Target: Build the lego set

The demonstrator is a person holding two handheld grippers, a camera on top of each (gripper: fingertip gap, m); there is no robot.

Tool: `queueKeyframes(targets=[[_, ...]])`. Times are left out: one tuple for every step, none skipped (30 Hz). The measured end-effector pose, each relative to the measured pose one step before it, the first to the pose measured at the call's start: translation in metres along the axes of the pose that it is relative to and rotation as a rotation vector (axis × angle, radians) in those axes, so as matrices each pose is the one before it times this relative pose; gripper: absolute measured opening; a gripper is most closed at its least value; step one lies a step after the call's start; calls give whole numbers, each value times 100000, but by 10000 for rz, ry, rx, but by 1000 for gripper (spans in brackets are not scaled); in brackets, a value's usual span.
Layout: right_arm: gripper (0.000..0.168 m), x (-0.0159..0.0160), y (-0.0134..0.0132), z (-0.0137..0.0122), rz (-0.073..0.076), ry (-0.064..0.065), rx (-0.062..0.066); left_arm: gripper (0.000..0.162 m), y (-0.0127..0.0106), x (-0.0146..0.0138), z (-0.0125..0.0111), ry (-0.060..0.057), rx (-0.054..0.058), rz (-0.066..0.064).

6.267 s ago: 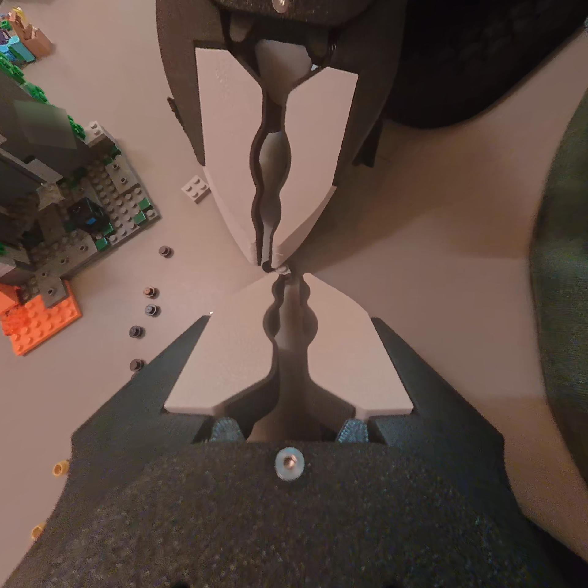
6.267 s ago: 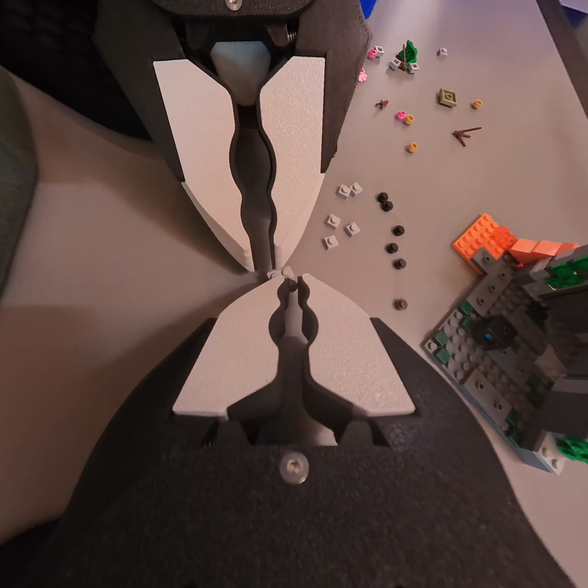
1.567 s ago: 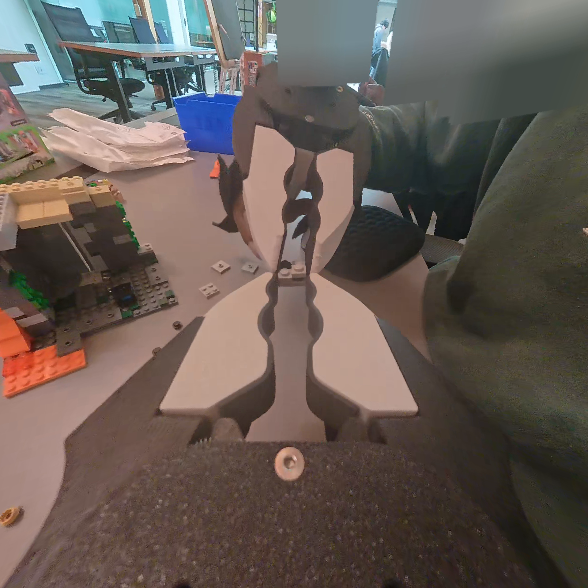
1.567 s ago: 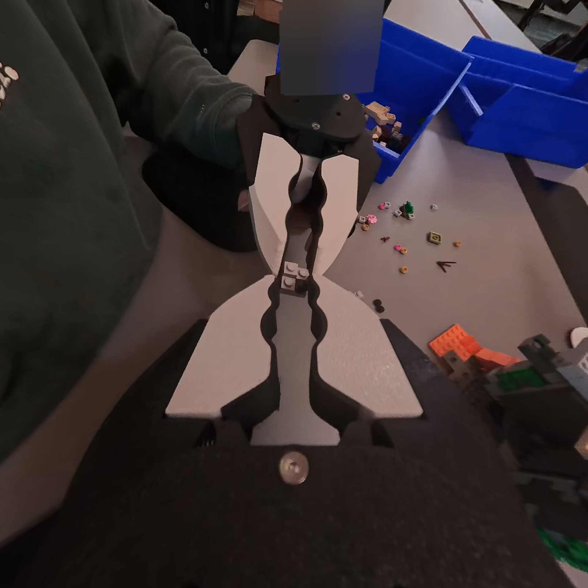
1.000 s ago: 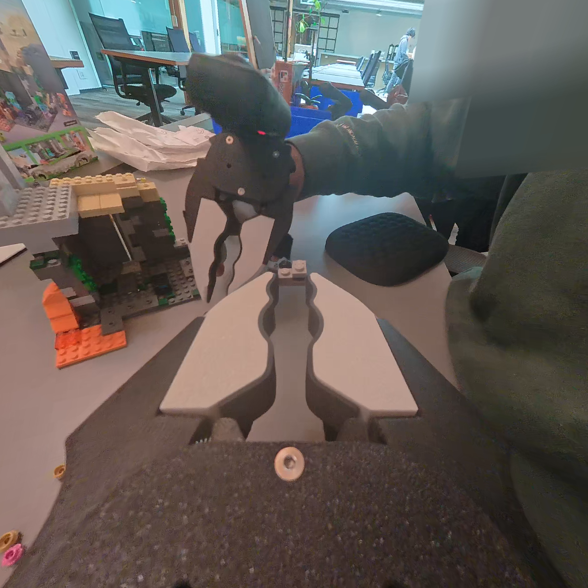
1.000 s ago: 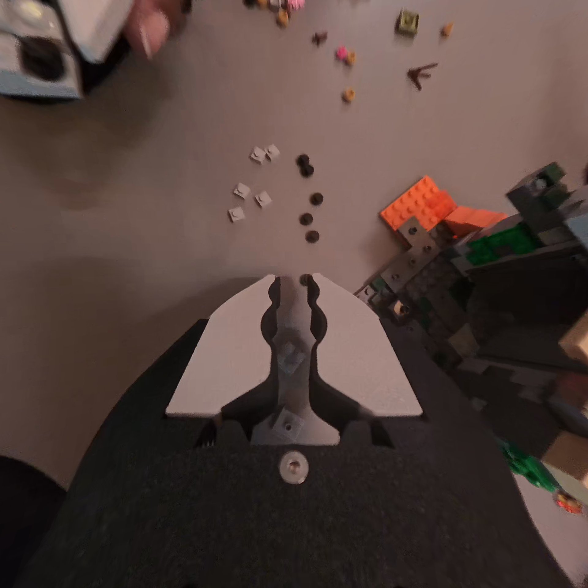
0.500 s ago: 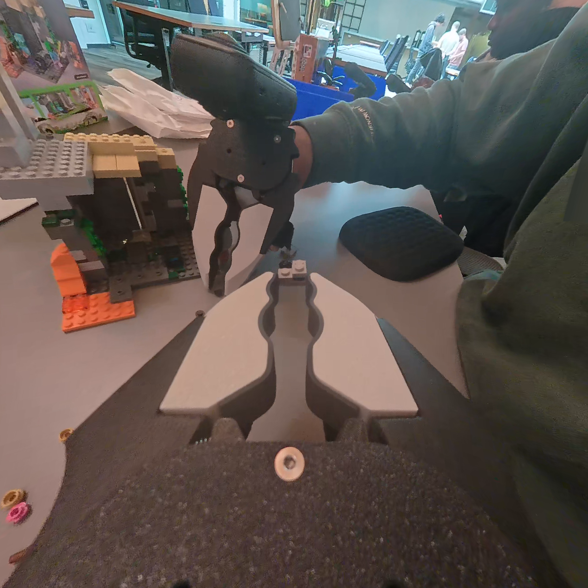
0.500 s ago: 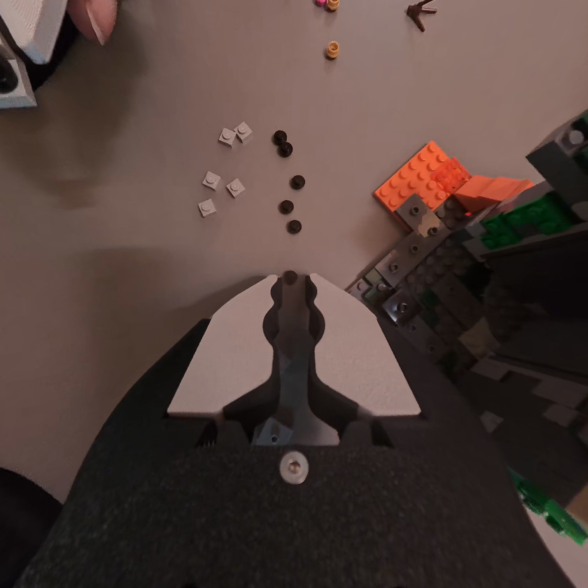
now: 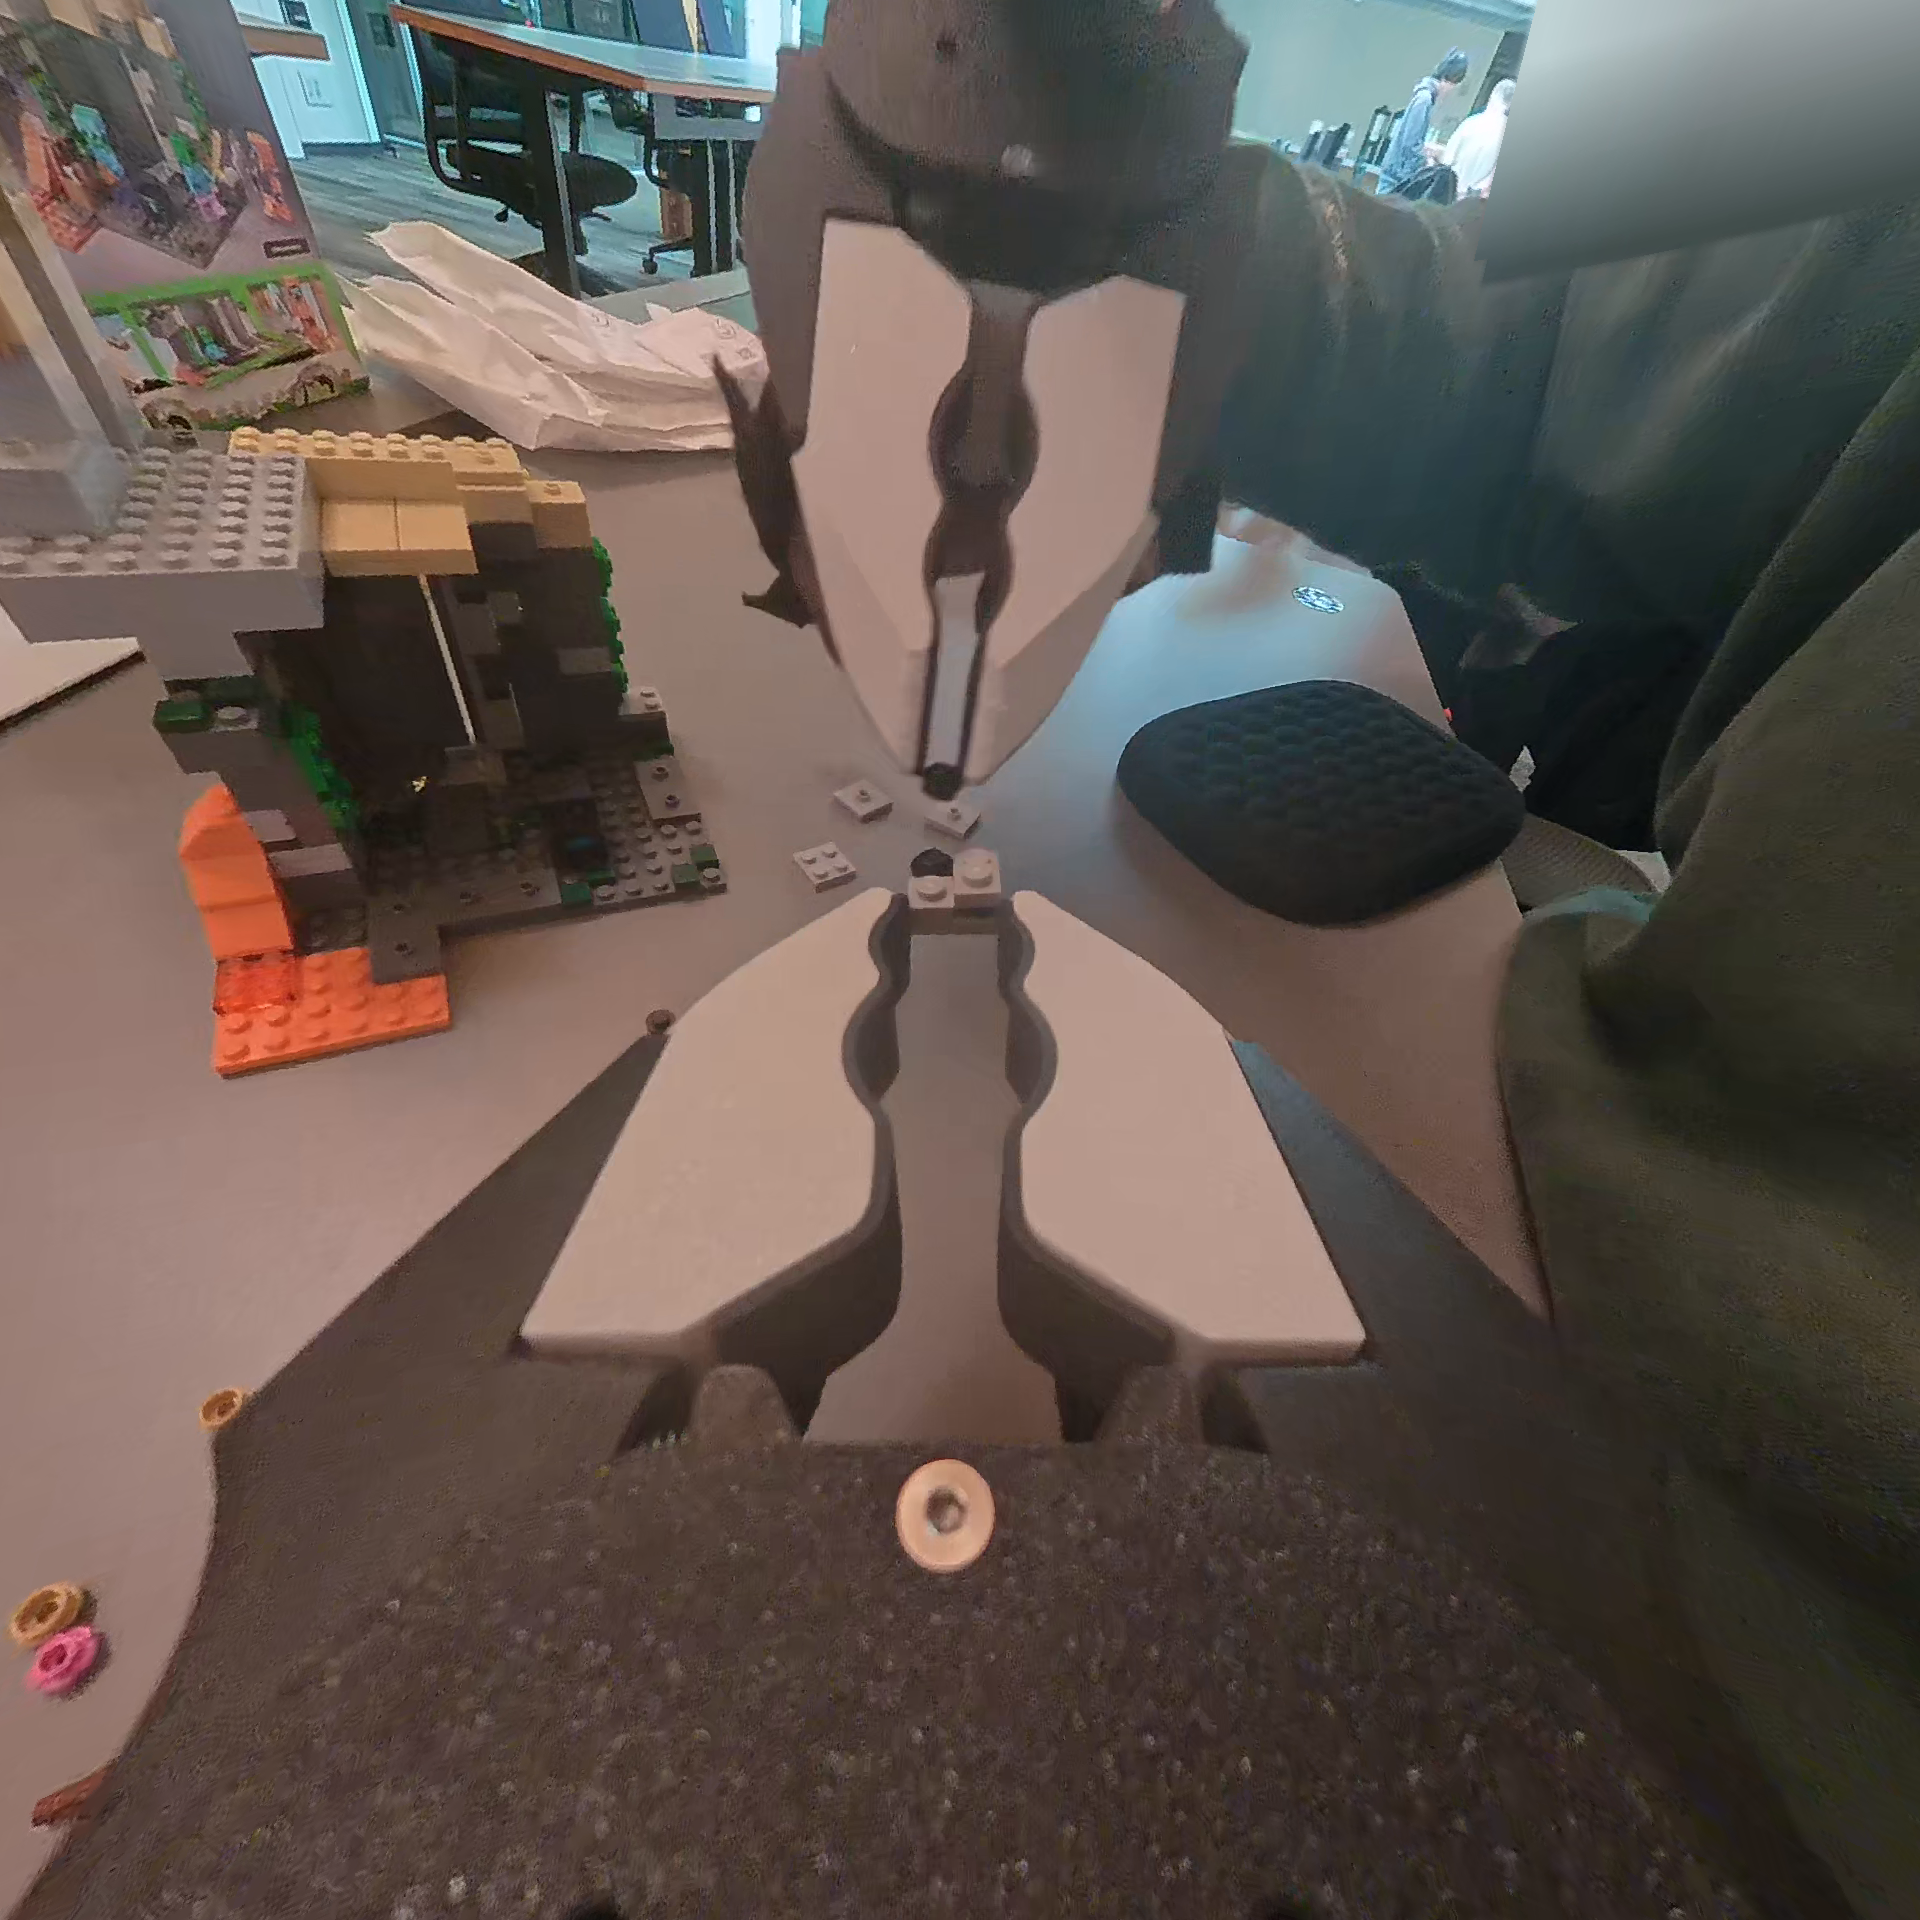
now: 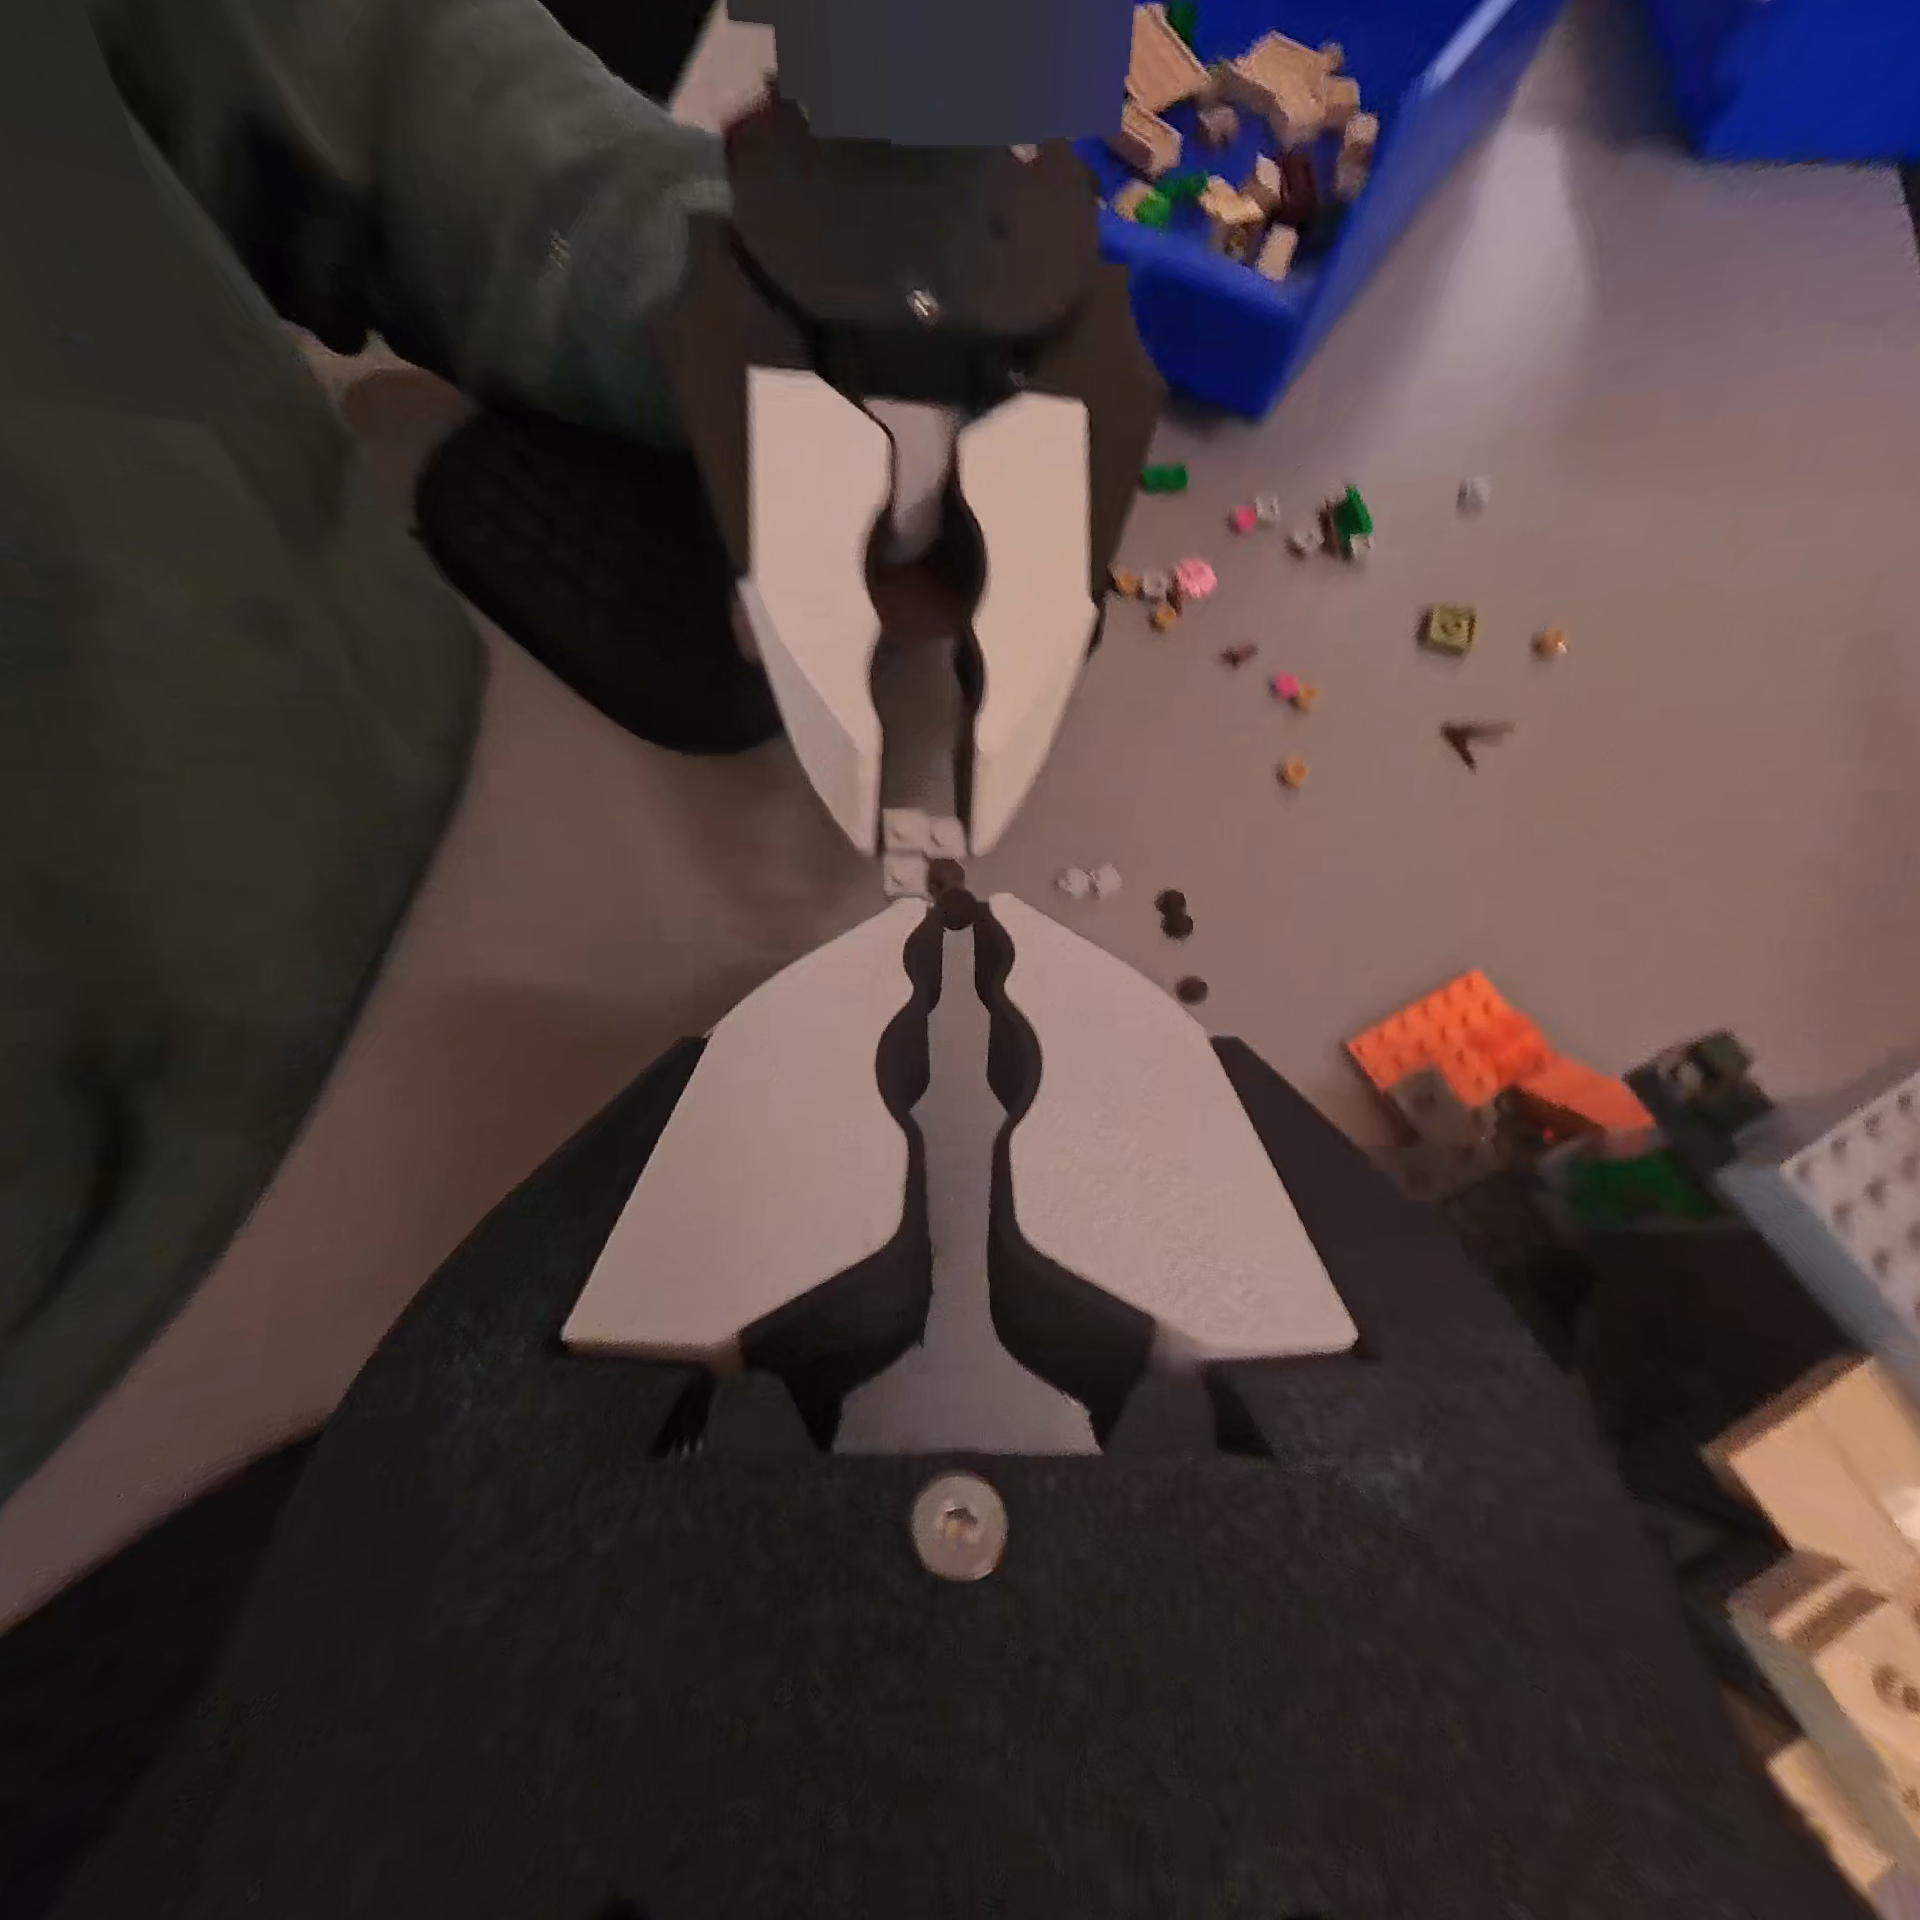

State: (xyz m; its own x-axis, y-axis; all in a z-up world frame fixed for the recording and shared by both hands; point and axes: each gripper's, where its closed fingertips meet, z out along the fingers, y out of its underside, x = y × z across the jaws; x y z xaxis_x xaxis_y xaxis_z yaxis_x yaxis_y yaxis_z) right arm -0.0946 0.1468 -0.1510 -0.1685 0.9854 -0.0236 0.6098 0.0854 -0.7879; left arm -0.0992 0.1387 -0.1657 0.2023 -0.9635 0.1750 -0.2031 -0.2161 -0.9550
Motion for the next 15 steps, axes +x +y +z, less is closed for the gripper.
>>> queueKeyframes(targets=[[5, -362, -394, 11, -112, -114, -67, 15, -61, 79, 1, 9, 14, 47], [5, -218, -156, 119, -103, -58, -135, 16, -90, 78, -1, -1, 43, 53], [6, -151, 26, 184, -69, -54, -171, 15, -81, 89, -14, 10, 35, 41], [6, -99, 80, 164, -23, -56, -145, 16, -45, 44, -8, -7, 5, 20], [6, -101, 29, 117, 11, -70, -76, 16, 3, -21, -2, -52, -20, 31], [6, -102, 2, 62, 28, -74, -46, 16, -6, 31, 1, -23, -18, 57], [6, -35, -1, 28, 21, -17, -58, 16, -77, 77, -10, 3, 29, 47], [6, -8, 16, 15, -3, 16, -63, 16, -79, 79, -7, 10, 26, 14], [6, -83, 9, 8, -17, -17, -63, 16, -4, 56, 10, -2, -24, 35], [6, -101, 5, 1, -18, -16, -68, 16, -20, 34, 15, -17, 9, 56], [6, -64, 3, -10, -24, 9, -72, 16, -17, 42, 8, 1, 2, 21], [6, -63, 3, -7, -26, 7, -78, 16, -31, 58, -1, 21, 13, 1], [6, -54, -10, -19, -26, 9, -62, 16, -65, 60, 3, 26, 32, -7], [6, -46, -50, -24, -18, 15, -36, 16, -31, 39, -8, 5, 7, 15], [6, -42, -39, -16, -11, 3, -48, 16, -49, 34, -7, -7, 16, 28]])
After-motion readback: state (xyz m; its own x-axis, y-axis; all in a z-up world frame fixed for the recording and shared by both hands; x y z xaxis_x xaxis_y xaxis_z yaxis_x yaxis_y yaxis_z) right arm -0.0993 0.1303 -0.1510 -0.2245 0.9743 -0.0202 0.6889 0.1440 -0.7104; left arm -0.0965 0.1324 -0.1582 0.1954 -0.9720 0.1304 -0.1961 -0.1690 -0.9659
